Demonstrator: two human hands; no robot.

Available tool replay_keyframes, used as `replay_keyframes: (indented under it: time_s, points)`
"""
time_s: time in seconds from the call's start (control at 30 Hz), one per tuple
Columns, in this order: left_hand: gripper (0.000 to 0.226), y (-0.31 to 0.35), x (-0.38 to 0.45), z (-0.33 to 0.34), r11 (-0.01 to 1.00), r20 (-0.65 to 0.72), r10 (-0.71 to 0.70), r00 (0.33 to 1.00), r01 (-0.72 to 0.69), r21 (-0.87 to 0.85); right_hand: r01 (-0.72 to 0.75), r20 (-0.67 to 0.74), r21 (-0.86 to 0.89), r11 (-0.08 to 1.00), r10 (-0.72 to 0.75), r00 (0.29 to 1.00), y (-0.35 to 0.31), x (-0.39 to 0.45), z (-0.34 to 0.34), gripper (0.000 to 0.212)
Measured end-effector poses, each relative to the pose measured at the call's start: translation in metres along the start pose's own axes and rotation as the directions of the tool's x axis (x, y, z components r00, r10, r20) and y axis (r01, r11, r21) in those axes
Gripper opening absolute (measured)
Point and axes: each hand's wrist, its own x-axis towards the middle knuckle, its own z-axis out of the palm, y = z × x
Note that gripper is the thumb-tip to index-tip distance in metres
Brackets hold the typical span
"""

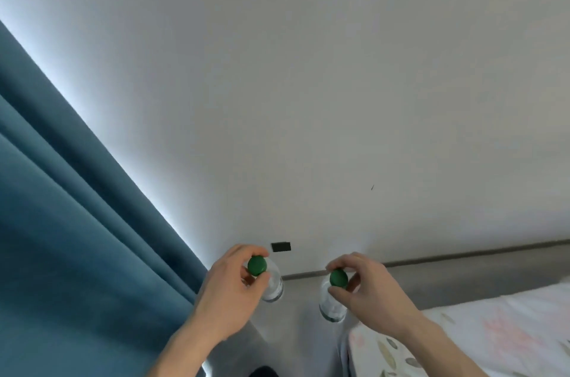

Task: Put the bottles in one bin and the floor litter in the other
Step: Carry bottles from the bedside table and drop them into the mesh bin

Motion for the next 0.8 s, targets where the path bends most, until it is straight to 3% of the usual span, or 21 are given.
replay_keyframes:
  time_s: [0.37, 0.6, 0.8]
  points:
    - [0.024, 0.029, 0.182, 0.032, 0.979, 0.301, 0.191, 0.934, -0.205, 0.017, -0.196, -0.18, 0.101, 0.975, 0.212, 0.961, 0.03, 0.096, -0.042, 0.025]
    - [0.02, 0.068, 0.283, 0.061, 0.921, 0.492, 0.327, 0.807, -0.39, 0.027, -0.308, -0.35, 0.178, 0.935, 0.352, 0.868, 0.035, 0.137, -0.07, 0.022]
    - [0.019, 0.114, 0.321, 0.106, 0.858, 0.615, 0.419, 0.668, -0.513, -0.028, -0.396, -0.447, 0.277, 0.876, 0.482, 0.753, 0.06, 0.127, -0.094, 0.019]
